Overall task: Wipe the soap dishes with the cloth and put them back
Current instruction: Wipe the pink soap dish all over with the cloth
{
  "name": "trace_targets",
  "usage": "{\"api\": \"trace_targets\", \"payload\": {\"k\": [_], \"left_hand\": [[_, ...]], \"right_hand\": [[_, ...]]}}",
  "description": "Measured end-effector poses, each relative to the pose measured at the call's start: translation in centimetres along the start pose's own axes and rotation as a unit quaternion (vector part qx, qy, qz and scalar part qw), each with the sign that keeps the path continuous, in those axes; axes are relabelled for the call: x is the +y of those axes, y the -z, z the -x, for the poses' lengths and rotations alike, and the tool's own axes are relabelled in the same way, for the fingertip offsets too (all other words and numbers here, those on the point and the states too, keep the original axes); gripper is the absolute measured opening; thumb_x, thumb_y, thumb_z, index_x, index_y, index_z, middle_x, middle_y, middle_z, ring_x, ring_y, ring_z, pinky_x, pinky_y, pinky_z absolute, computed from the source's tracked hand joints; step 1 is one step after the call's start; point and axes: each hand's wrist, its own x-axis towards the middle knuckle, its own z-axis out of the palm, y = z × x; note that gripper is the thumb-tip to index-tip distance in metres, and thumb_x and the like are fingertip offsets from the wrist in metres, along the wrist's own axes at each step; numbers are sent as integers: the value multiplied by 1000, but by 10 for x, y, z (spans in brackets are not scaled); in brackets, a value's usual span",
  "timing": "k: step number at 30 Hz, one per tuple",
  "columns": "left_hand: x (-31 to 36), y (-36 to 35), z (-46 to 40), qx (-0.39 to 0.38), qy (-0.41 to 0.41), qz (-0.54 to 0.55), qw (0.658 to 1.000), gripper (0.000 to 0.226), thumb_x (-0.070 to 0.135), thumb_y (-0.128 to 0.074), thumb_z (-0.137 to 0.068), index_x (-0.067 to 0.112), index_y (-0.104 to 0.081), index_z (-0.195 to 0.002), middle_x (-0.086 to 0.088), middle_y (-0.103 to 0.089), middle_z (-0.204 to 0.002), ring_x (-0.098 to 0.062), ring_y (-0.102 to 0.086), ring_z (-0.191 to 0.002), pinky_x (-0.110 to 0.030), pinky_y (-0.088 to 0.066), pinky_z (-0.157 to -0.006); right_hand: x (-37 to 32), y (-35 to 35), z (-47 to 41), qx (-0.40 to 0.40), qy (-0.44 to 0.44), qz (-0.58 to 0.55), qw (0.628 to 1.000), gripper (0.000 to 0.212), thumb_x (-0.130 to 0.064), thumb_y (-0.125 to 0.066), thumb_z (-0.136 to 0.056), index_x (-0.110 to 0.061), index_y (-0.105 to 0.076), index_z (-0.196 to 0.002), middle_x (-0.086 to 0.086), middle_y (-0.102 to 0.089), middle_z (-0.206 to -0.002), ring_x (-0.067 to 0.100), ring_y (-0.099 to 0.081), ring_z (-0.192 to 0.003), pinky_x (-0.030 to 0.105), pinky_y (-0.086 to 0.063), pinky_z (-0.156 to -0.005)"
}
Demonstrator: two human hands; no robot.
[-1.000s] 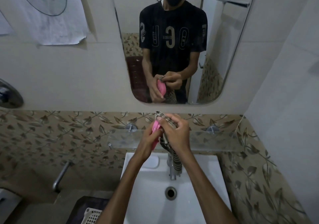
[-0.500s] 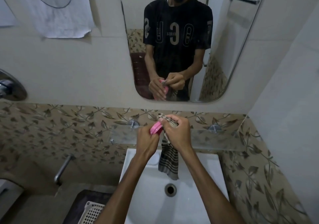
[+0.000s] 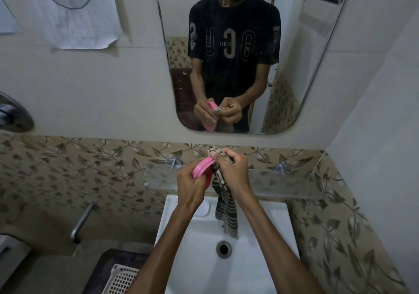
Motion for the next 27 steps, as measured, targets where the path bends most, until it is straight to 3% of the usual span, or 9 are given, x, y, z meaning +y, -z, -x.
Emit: {"api": "trace_targets", "payload": {"k": [2,4,8,10,14,17,20,23,27], "left_hand": [[5,2,-2,9,-42,0,999,29,24,-60,-88,14,-80,-106,16,-74,-83,-1,-66,-75,-13,-49,-67],[7,3,-4,30,-81,-18,996,31,27,-56,-87,9,-77,-103,12,-68,-92,2,-62,-83,-10,-45,-71],[4,4,-4,63,-87,-42,993,2,11,-59,-83,12,-58,-83,2,-53,-80,-6,-49,-73,-18,-37,-64],[2,9,-5,42,-65,-48,996,10,15,-59,-83,12,-51,-77,2,-49,-74,-15,-45,-68,-29,-36,-59],[1,31,-18,-74,-14,-139,987,17,35,-65,-66,24,-56,-75,6,-60,-67,-15,-53,-60,-33,-44,-55],[6,32,-28,-111,-11,-189,976,9,23,-60,-62,18,-55,-68,4,-58,-58,-16,-51,-55,-33,-44,-52],[8,26,-27,-106,-32,-160,981,13,13,-53,-61,20,-42,-59,6,-43,-53,-10,-37,-53,-33,-35,-50],[5,21,-17,-82,-15,-87,993,25,4,-53,-66,29,-54,-62,11,-53,-56,-5,-46,-56,-32,-42,-50],[11,6,-8,1,11,-16,1000,32,3,-51,-70,31,-60,-59,18,-54,-51,2,-44,-49,-15,-35,-49]], "right_hand": [[-1,-2,-1,-29,-46,-54,997,13,-25,-75,-94,-16,-80,-86,7,-78,-82,16,-72,-77,34,-59,-75],[-3,-4,-2,-77,-130,-156,976,9,-26,-76,-94,-19,-81,-89,9,-79,-87,21,-74,-80,36,-60,-77],[-3,-8,-2,-119,-197,-251,940,9,-23,-79,-92,-15,-80,-95,12,-76,-87,22,-73,-72,32,-61,-69],[-2,-12,2,-110,-190,-277,935,8,-20,-78,-94,-12,-79,-96,13,-75,-86,23,-71,-71,31,-61,-65],[-2,-8,8,-91,-78,-153,981,13,-12,-79,-93,0,-78,-98,19,-76,-88,22,-70,-79,33,-59,-72],[-3,-13,16,-95,68,-14,993,6,-3,-82,-87,2,-80,-91,13,-77,-85,14,-68,-76,28,-57,-75],[-6,-15,20,-80,135,33,987,7,-2,-86,-81,-1,-81,-85,10,-76,-88,22,-71,-83,37,-58,-84],[-2,-12,19,-64,184,74,978,11,-4,-89,-78,-2,-83,-88,8,-75,-95,23,-72,-91,44,-58,-91],[1,-17,22,-6,225,79,971,15,-10,-88,-81,-6,-85,-95,2,-68,-101,14,-69,-95,29,-59,-88]]}}
